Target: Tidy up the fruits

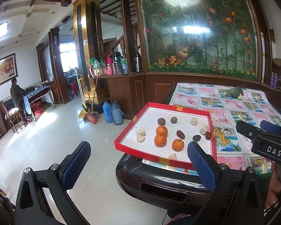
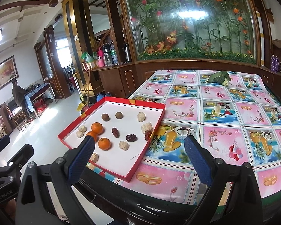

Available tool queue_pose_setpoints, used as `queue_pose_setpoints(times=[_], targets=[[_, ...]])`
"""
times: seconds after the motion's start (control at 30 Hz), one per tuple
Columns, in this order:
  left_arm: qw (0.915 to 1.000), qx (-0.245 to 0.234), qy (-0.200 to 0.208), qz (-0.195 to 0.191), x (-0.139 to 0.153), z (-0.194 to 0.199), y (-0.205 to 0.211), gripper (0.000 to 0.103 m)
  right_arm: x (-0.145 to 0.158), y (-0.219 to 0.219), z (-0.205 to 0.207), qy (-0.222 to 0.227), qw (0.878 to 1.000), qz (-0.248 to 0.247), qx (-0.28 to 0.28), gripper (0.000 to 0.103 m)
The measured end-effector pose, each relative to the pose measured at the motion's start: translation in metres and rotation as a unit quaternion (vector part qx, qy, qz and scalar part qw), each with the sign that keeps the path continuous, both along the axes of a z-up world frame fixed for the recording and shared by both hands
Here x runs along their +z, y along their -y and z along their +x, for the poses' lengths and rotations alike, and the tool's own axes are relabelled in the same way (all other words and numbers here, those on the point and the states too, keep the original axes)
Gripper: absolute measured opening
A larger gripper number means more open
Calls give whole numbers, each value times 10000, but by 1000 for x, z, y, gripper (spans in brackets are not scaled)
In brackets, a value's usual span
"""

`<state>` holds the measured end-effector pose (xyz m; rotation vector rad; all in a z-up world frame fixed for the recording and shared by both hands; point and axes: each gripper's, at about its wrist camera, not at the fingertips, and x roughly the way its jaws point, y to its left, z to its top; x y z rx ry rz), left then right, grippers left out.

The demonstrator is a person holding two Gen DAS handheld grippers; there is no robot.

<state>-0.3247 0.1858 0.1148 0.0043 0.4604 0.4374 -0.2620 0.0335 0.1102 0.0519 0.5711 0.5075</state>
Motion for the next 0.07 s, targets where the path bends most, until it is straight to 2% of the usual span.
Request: queue_pose_setpoints(times=[0.07], targets=[[10000,7,-51,6,-1,3,0,103,-1,1,3,4,10000,-22,-17,96]])
